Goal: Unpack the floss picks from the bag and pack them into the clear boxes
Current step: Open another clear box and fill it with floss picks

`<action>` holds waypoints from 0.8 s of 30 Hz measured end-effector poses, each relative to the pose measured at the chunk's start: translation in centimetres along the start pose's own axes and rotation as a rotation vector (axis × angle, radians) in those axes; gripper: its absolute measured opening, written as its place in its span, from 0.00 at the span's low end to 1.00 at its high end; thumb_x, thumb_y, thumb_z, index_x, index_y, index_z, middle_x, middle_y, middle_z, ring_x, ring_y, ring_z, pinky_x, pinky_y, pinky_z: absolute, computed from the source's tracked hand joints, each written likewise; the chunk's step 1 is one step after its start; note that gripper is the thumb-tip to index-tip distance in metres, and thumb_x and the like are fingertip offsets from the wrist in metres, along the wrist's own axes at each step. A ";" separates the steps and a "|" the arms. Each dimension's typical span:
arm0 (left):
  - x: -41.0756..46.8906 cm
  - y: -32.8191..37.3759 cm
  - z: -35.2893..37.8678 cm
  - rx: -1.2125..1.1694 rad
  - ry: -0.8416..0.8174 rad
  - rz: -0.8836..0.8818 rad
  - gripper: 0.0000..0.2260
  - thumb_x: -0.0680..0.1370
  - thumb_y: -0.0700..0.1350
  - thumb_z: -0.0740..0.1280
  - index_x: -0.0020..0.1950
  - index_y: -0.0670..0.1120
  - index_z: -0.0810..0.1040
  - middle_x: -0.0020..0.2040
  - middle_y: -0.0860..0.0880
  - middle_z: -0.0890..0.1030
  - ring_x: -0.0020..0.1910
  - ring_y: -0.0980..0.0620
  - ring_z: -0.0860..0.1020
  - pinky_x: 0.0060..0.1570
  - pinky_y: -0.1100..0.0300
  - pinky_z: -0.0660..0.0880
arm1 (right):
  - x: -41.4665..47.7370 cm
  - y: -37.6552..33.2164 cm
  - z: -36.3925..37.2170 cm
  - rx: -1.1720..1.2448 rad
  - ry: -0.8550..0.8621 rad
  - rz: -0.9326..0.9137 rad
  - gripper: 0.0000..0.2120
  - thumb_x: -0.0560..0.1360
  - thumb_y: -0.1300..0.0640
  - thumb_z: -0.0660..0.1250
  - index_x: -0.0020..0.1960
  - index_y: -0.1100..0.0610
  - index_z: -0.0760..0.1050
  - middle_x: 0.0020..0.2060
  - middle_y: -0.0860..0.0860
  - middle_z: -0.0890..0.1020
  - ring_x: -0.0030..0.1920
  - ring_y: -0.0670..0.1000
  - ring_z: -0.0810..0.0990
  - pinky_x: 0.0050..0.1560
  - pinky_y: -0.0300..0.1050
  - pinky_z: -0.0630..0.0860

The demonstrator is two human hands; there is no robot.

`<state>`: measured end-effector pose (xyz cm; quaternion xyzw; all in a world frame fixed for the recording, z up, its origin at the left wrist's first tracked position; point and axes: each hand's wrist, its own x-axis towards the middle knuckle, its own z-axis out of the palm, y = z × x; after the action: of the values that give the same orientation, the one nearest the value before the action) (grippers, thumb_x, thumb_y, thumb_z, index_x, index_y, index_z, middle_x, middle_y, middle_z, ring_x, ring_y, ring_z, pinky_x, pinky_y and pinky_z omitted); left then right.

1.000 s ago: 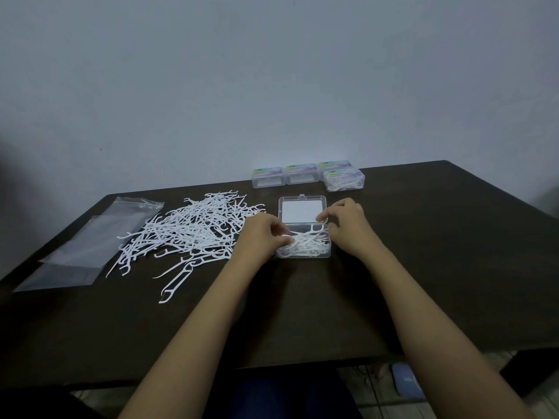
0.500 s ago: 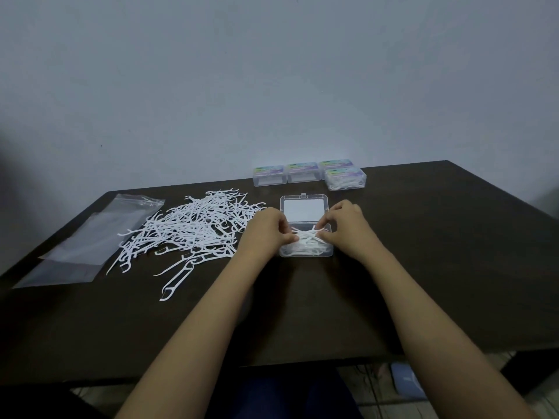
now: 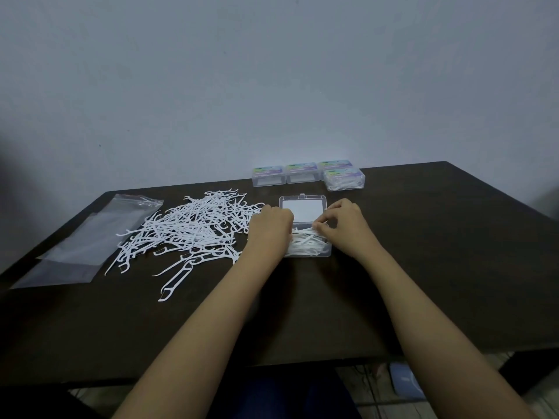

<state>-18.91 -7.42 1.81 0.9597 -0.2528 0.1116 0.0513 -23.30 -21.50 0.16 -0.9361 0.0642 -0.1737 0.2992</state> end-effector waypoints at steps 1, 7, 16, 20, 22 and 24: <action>0.0 0.0 0.0 0.004 0.011 0.010 0.10 0.77 0.41 0.63 0.56 0.44 0.78 0.56 0.44 0.79 0.60 0.45 0.72 0.55 0.54 0.70 | 0.0 0.0 0.0 0.008 0.001 0.000 0.08 0.74 0.54 0.68 0.50 0.56 0.82 0.57 0.54 0.72 0.62 0.52 0.67 0.60 0.47 0.68; -0.2 0.2 0.9 -0.136 0.049 0.046 0.08 0.76 0.45 0.65 0.52 0.45 0.81 0.51 0.45 0.81 0.55 0.46 0.75 0.52 0.55 0.70 | 0.2 0.1 -0.1 -0.006 -0.069 -0.028 0.07 0.72 0.56 0.70 0.49 0.54 0.83 0.53 0.54 0.75 0.55 0.50 0.74 0.50 0.38 0.66; 0.3 -0.2 0.8 -0.416 0.001 -0.025 0.07 0.69 0.43 0.75 0.44 0.42 0.82 0.43 0.45 0.82 0.45 0.47 0.79 0.47 0.55 0.75 | 0.3 0.2 0.0 -0.029 -0.080 -0.049 0.08 0.72 0.57 0.70 0.50 0.56 0.83 0.54 0.55 0.77 0.57 0.50 0.73 0.49 0.37 0.64; 0.0 -1.3 -0.2 -0.548 0.069 -0.082 0.08 0.69 0.43 0.75 0.43 0.40 0.83 0.40 0.46 0.82 0.39 0.52 0.78 0.43 0.60 0.74 | 0.2 0.1 -0.4 0.014 -0.055 -0.040 0.08 0.73 0.56 0.70 0.50 0.57 0.82 0.48 0.49 0.74 0.53 0.48 0.74 0.50 0.38 0.67; -0.4 -2.0 -0.7 -0.572 0.075 -0.133 0.08 0.70 0.45 0.74 0.43 0.41 0.83 0.39 0.47 0.81 0.38 0.53 0.77 0.41 0.62 0.71 | 0.0 0.0 -0.9 0.062 -0.026 -0.022 0.08 0.73 0.57 0.69 0.50 0.59 0.83 0.44 0.48 0.74 0.49 0.48 0.76 0.48 0.39 0.70; -0.9 -2.6 -0.9 -0.584 0.025 -0.169 0.08 0.70 0.46 0.74 0.43 0.41 0.83 0.37 0.48 0.79 0.36 0.54 0.76 0.36 0.63 0.70 | 0.0 0.1 -1.3 0.116 -0.027 0.005 0.07 0.72 0.58 0.71 0.48 0.59 0.83 0.43 0.52 0.80 0.45 0.48 0.77 0.45 0.39 0.71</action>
<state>-18.55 -4.60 2.39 0.9204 -0.1931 0.0413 0.3373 -23.77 -22.28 1.06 -0.9192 0.0525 -0.1638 0.3544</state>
